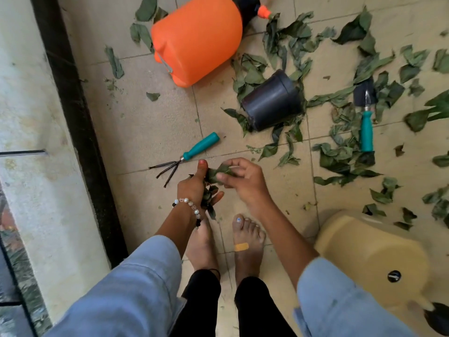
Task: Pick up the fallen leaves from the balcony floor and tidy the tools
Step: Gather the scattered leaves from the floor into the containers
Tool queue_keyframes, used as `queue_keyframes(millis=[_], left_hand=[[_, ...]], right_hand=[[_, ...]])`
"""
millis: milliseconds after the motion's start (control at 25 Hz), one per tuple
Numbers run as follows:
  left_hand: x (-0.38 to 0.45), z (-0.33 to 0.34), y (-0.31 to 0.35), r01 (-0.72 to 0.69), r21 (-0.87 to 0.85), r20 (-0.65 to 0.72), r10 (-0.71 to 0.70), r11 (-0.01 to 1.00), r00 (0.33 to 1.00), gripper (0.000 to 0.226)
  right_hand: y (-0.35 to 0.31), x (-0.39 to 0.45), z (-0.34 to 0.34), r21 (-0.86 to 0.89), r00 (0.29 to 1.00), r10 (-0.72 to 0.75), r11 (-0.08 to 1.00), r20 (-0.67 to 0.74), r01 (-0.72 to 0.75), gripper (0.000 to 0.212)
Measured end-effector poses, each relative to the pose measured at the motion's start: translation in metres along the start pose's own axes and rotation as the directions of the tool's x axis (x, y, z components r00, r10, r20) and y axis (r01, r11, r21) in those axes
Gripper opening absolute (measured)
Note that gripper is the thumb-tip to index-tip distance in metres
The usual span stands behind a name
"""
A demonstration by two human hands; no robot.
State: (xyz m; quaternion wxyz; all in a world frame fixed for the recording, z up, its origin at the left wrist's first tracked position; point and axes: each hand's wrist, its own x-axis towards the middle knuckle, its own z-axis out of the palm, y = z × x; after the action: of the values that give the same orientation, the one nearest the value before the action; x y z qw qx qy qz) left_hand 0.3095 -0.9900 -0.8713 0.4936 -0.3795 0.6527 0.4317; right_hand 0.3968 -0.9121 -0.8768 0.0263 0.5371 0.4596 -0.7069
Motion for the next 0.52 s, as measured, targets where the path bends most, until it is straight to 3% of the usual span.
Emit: queue_keyframes(millis=[40, 120, 200, 240, 280, 320, 360, 400, 440, 520], left_hand=[[-0.004, 0.007, 0.001, -0.010, -0.029, 0.022, 0.010, 1.000, 1.000, 0.038], [-0.013, 0.018, 0.002, -0.043, -0.047, -0.015, 0.042, 0.998, 0.999, 0.031], [-0.015, 0.025, 0.005, -0.043, -0.056, -0.073, 0.039, 0.998, 0.997, 0.027], [-0.013, 0.027, 0.007, -0.031, -0.072, -0.076, 0.025, 0.997, 0.997, 0.024], [-0.012, 0.028, 0.010, -0.018, -0.085, -0.072, 0.012, 0.996, 0.997, 0.022], [-0.009, 0.027, 0.013, -0.009, -0.074, -0.071, 0.004, 0.997, 0.997, 0.021], [-0.005, 0.027, 0.014, -0.009, -0.042, -0.073, 0.005, 0.999, 0.997, 0.020], [-0.001, 0.027, 0.014, -0.022, -0.005, -0.064, 0.022, 1.000, 0.998, 0.020], [0.002, 0.027, 0.012, -0.045, 0.027, -0.046, 0.046, 0.999, 0.998, 0.018], [0.012, 0.028, 0.006, -0.076, 0.081, -0.020, 0.078, 0.994, 0.997, 0.015]], right_hand=[[-0.003, -0.015, 0.004, -0.053, 0.998, -0.068, 0.996, 0.007, 0.068, 0.021], [-0.007, -0.030, -0.002, -0.383, 0.966, -0.244, 0.886, 0.091, 0.260, 0.018], [-0.014, -0.021, -0.028, -0.543, 0.922, -0.186, 0.761, 0.339, 0.353, 0.018], [-0.019, -0.012, -0.040, -0.499, 0.919, -0.140, 0.805, 0.368, 0.322, 0.016], [-0.023, 0.000, -0.051, -0.443, 0.946, -0.135, 0.858, 0.294, 0.260, 0.016], [-0.024, 0.017, -0.060, -0.449, 0.978, -0.173, 0.869, 0.115, 0.207, 0.019], [-0.021, 0.036, -0.066, -0.595, 0.963, -0.264, 0.784, -0.059, 0.178, 0.025], [-0.015, 0.053, -0.069, -0.751, 0.932, -0.345, 0.643, -0.109, 0.150, 0.032], [-0.006, 0.067, -0.068, -0.878, 0.920, -0.391, 0.451, -0.035, 0.158, 0.041], [0.015, 0.083, -0.056, -0.953, 0.935, -0.326, 0.210, 0.142, 0.218, 0.051]])
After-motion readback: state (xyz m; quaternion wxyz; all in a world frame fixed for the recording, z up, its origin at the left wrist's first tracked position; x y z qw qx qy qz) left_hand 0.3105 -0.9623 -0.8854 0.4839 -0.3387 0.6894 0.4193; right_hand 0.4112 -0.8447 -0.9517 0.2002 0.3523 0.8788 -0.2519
